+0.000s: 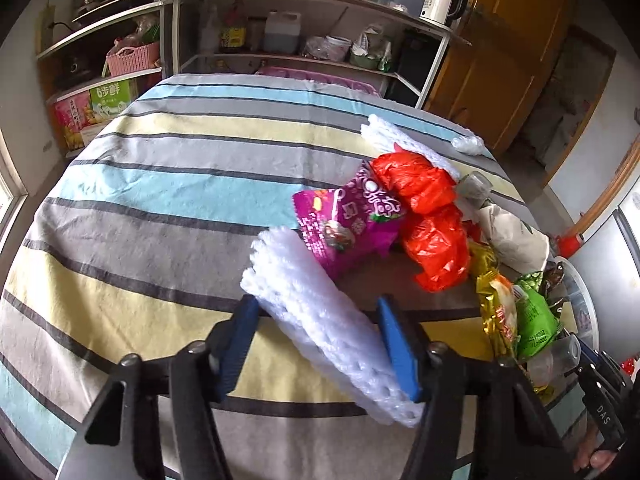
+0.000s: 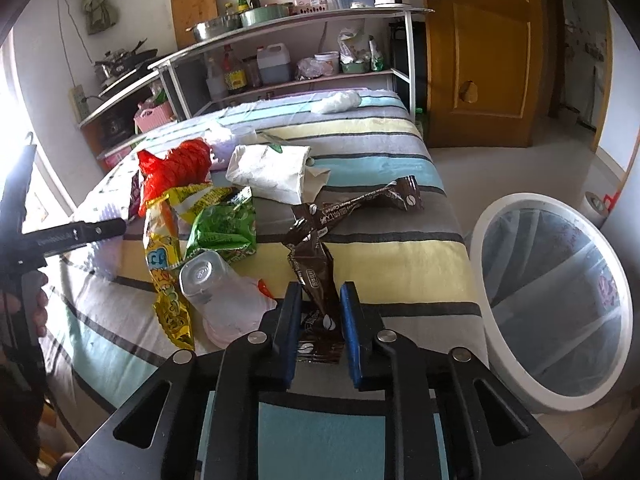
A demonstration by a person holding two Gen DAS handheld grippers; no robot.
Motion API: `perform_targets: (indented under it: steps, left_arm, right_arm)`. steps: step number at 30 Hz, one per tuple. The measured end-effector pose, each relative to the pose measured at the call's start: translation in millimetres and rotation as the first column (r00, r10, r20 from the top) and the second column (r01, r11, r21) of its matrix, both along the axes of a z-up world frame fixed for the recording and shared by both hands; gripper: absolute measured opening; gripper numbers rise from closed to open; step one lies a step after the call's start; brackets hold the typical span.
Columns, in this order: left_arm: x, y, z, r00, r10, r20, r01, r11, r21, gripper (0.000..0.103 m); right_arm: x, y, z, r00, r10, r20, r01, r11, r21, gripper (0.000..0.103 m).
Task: Collect trash
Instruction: 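Grasp the white foam net sleeve with the left tool while the right tool grasps a brown wrapper, then carry both held items over the bin and open both tools to drop them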
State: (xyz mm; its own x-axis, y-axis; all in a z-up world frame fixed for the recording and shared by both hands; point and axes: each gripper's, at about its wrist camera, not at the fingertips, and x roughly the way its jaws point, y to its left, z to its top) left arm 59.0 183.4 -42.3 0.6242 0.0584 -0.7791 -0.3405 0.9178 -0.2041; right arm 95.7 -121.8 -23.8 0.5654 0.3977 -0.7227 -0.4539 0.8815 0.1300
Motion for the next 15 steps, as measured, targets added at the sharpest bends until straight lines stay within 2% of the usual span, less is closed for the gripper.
perform_targets:
  steps: [2,8,15]
  left_arm:
    - [-1.7,-1.4,1.3,1.0,-0.004,0.009,0.004,1.0,-0.011,0.049]
    - [-6.6,-9.5,6.6,0.999,-0.039,0.029,0.039,0.999,-0.021,0.039]
    - [-13.9,-26.6,21.8,0.994,-0.088,0.072,0.088,0.996,0.012,0.032]
  right_arm:
    - [-1.2,-1.4,0.8,1.0,-0.001,0.002,0.001,1.0,0.008,0.021]
    - [-9.6,-8.9,9.1,1.0,-0.008,0.026,0.007,0.999,0.036,0.02]
    - [-16.3,-18.8,23.5,0.997,-0.041,0.061,0.037,0.997,0.068,0.02]
